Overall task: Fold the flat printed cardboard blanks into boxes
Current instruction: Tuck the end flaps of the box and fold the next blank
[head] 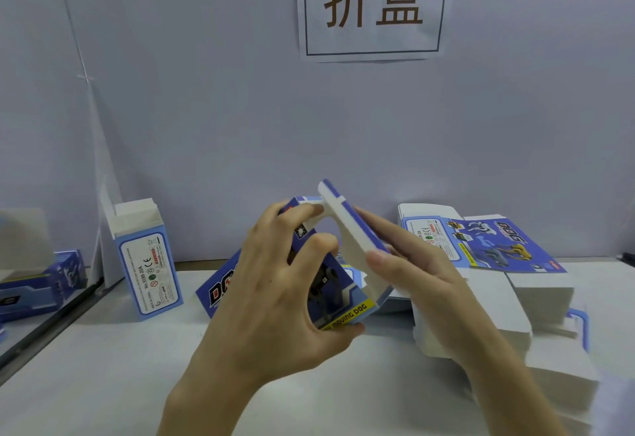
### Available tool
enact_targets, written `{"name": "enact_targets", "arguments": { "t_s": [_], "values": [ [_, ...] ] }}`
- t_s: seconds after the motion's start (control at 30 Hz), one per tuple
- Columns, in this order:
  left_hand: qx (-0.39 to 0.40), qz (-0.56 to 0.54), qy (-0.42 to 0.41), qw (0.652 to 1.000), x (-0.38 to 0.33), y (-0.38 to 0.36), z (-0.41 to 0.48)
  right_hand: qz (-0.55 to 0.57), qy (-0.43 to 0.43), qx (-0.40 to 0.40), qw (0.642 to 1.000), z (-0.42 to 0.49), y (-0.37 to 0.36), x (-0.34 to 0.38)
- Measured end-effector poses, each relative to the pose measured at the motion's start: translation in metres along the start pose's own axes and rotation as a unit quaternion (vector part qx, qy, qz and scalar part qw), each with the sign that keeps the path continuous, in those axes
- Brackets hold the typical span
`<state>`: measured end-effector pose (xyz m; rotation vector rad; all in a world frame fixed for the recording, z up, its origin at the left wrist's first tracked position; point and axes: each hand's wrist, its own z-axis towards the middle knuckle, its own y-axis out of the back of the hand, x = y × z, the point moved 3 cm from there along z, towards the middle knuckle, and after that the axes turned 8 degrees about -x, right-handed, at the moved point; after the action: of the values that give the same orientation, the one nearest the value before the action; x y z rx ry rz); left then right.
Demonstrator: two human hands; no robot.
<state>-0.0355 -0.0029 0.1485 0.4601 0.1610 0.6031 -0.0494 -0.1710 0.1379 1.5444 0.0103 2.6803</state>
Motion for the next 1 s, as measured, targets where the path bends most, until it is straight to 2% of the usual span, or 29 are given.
{"name": "enact_targets", "arguments": {
  "t_s": [0.13,0.67,0.87,1.0],
  "values": [
    [-0.024,-0.019,0.017,0.999,-0.002,0.001,0.0,0.025,0.009,-0.053,0.998,0.003,-0.009,-0.003],
    [-0.022,-0.011,0.023,0.999,-0.009,-0.005,-0.002,0.027,-0.012,-0.044,0.999,0.002,0.0,-0.003],
    [-0.038,-0.038,0.039,0.998,-0.005,-0.004,-0.001,-0.043,0.014,-0.033,0.998,0.0,-0.001,-0.002],
    [-0.036,-0.064,0.082,0.994,-0.002,-0.001,0.001,-0.111,0.015,0.019,0.993,-0.004,-0.008,-0.001]
  ]
}}
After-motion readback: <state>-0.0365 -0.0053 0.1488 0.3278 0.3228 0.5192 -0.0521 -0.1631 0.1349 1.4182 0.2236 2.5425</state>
